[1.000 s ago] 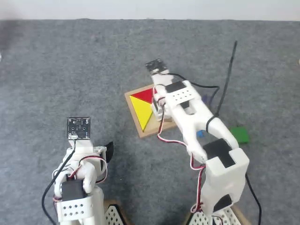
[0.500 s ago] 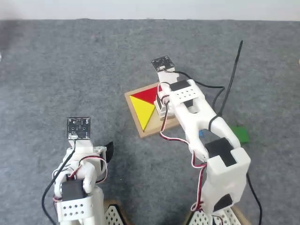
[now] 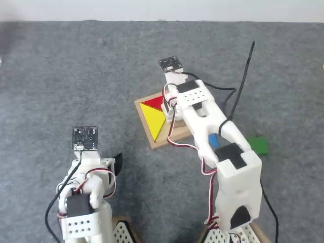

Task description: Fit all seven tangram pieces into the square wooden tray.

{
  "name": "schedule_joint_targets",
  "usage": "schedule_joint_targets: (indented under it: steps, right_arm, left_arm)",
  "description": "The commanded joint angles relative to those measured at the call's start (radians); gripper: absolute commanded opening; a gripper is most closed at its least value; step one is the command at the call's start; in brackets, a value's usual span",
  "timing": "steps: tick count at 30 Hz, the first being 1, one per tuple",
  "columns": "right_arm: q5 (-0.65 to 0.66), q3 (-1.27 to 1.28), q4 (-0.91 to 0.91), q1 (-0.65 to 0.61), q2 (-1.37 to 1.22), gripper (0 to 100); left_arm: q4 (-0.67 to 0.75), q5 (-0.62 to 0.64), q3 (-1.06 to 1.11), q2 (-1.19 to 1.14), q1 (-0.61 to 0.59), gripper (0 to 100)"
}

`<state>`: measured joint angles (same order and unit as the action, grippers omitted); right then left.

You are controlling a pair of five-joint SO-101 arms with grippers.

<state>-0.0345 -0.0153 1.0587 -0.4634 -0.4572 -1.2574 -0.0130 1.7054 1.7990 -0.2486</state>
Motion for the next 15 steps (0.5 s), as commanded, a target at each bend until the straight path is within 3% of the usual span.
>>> schedule_joint_targets:
  steps: [1,15]
  right_arm:
    - [-0.012,0.077,-0.028,-0.013,0.074,18.7]
    - [0.017,0.236,-0.177,-0.077,0.272,19.0]
  left_arm:
    - [-0.005,0.008,-0.022,0.021,0.002,27]
    - [-0.005,0.008,-0.022,0.021,0.0,27]
